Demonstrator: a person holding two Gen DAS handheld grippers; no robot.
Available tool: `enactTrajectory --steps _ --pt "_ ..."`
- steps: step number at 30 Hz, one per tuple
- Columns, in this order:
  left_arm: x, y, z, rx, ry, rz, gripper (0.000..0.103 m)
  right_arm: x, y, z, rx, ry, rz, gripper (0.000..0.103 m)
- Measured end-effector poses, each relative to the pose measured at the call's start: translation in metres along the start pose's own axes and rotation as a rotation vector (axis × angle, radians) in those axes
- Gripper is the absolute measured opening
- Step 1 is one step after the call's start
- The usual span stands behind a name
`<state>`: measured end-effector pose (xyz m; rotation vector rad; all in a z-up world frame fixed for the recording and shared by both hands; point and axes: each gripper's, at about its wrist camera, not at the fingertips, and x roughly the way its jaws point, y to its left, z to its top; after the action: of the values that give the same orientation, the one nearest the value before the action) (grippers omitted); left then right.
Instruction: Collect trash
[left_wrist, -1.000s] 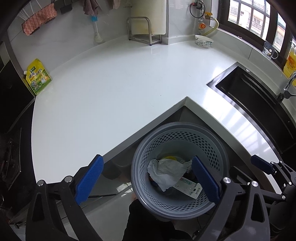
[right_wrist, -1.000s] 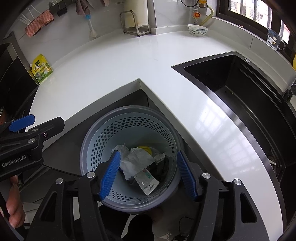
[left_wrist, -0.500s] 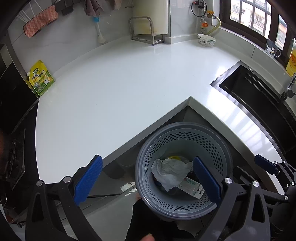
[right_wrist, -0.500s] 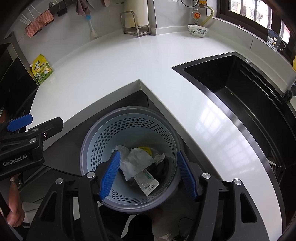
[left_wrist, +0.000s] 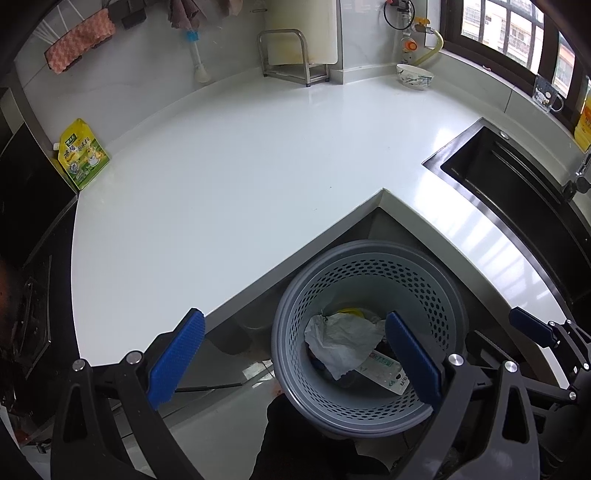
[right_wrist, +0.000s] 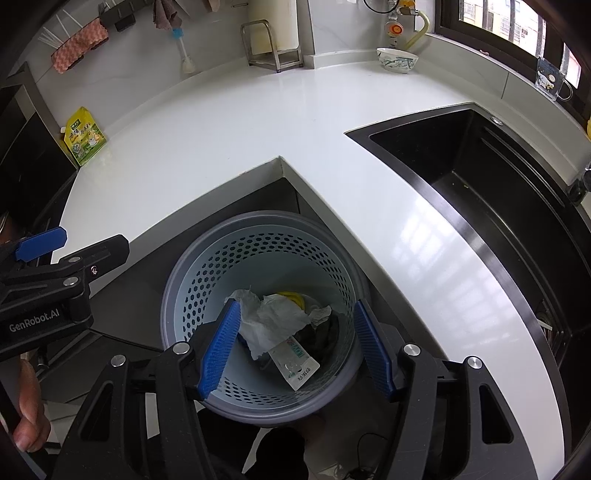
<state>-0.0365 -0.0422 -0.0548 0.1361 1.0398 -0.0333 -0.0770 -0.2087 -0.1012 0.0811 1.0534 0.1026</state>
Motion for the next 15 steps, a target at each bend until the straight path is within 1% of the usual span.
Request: enactTrajectory --steps 8,15 --pt "-0.0010 0.0023 -0.0012 0.000 -0.007 -0.007 0.096 0.0018 0.0007 0.0002 -0.004 0.002 0.002 0.061" --pt "0.0005 0.0039 -0.0011 -0.008 0.009 -0.006 0.096 0.0022 0.0012 0.0000 -0.005 0.002 0.003 0.061"
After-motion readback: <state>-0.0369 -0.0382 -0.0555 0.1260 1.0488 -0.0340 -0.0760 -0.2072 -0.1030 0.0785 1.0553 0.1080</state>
